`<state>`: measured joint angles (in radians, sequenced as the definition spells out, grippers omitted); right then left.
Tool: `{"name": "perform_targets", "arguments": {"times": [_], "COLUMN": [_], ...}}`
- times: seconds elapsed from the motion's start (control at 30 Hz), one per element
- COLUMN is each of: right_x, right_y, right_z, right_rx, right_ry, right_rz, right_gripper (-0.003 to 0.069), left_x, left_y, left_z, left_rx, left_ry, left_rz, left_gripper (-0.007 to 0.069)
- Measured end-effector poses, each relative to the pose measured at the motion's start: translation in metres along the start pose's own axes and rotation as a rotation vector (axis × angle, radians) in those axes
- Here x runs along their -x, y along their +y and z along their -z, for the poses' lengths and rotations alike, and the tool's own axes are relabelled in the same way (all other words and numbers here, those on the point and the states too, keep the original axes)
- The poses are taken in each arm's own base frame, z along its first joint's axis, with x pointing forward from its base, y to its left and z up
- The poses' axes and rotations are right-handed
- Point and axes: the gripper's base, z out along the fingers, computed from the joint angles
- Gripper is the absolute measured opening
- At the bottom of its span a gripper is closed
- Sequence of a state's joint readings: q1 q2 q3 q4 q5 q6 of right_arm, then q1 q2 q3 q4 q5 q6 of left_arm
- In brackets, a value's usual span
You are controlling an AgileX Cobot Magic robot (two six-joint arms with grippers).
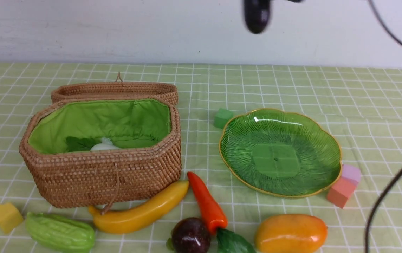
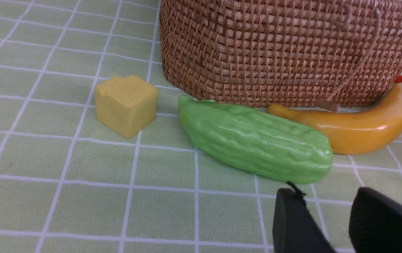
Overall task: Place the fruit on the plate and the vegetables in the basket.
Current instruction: Grab an eggplant with your right arm and place it in the basket on the left, then use the right arm to grab a mangosteen and put it into the right plate
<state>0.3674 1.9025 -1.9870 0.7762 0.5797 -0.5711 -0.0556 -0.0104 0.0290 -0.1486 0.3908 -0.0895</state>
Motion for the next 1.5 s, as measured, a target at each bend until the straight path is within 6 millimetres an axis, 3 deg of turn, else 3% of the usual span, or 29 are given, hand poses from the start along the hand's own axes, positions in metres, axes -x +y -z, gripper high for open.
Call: {"name": "perform_targets", "arguments": {"times": [0.03,0.1,0.17,0.2,0.27,0.4,0.57,0.63,0.7,0.73,0.8,0.87,1.0,1.03,1.2,1.33,1.5], "right_x": [-0.007,-0.026,-0.044,-0.062,-0.085,-0.12,-0.126,-0.125,-0.123,-0.119,-0.111,-0.1,-0.073,-0.059,-0.029,-0.029,-0.061], "right_y": [0.029,0.061,0.08,0.096,0.109,0.116,0.114,0.113,0.112,0.112,0.109,0.105,0.094,0.087,0.076,0.08,0.098], "right_z": [-0.016,-0.04,-0.058,-0.076,-0.095,-0.12,-0.124,-0.123,-0.12,-0.114,-0.105,-0.093,-0.065,-0.046,0.013,0.046,0.053], "right_rx": [0.078,0.17,0.222,0.255,0.27,0.275,0.265,0.268,0.276,0.298,0.303,0.302,0.266,0.243,0.171,0.137,0.186], "right_ry": [-0.01,0.002,0.019,0.036,0.057,0.112,0.134,0.143,0.154,0.18,0.196,0.212,0.234,0.258,0.384,0.543,0.638], "right_rz": [0.074,0.195,0.269,0.324,0.366,0.366,0.326,0.32,0.324,0.333,0.349,0.361,0.368,0.357,0.33,0.326,0.335], "right_gripper": [0.0376,0.0376,0.0376,0.0376,0.0376,0.0376,0.038,0.0417,0.0472,0.0559,0.0634,0.0668,0.0667,0.0654,0.0604,0.059,0.059], "left_x": [0.0,0.0,0.0,0.0,0.0,0.0,0.0,0.0,0.0,0.0,0.0,0.0,0.0,0.0,0.0,0.0,0.0], "left_y": [0.0,0.0,0.0,0.0,0.0,0.0,0.0,0.0,0.0,0.0,0.0,0.0,0.0,0.0,0.0,0.0,0.0], "left_z": [0.0,0.0,0.0,0.0,0.0,0.0,0.0,0.0,0.0,0.0,0.0,0.0,0.0,0.0,0.0,0.0,0.0], "left_rx": [0.0,0.0,0.0,0.0,0.0,0.0,0.0,0.0,0.0,0.0,0.0,0.0,0.0,0.0,0.0,0.0,0.0], "left_ry": [0.0,0.0,0.0,0.0,0.0,0.0,0.0,0.0,0.0,0.0,0.0,0.0,0.0,0.0,0.0,0.0,0.0], "left_rz": [0.0,0.0,0.0,0.0,0.0,0.0,0.0,0.0,0.0,0.0,0.0,0.0,0.0,0.0,0.0,0.0,0.0], "left_gripper": [0.0239,0.0239,0.0239,0.0239,0.0239,0.0239,0.0239,0.0239,0.0239,0.0239,0.0239,0.0239,0.0239,0.0239,0.0239,0.0239,0.0239]}}
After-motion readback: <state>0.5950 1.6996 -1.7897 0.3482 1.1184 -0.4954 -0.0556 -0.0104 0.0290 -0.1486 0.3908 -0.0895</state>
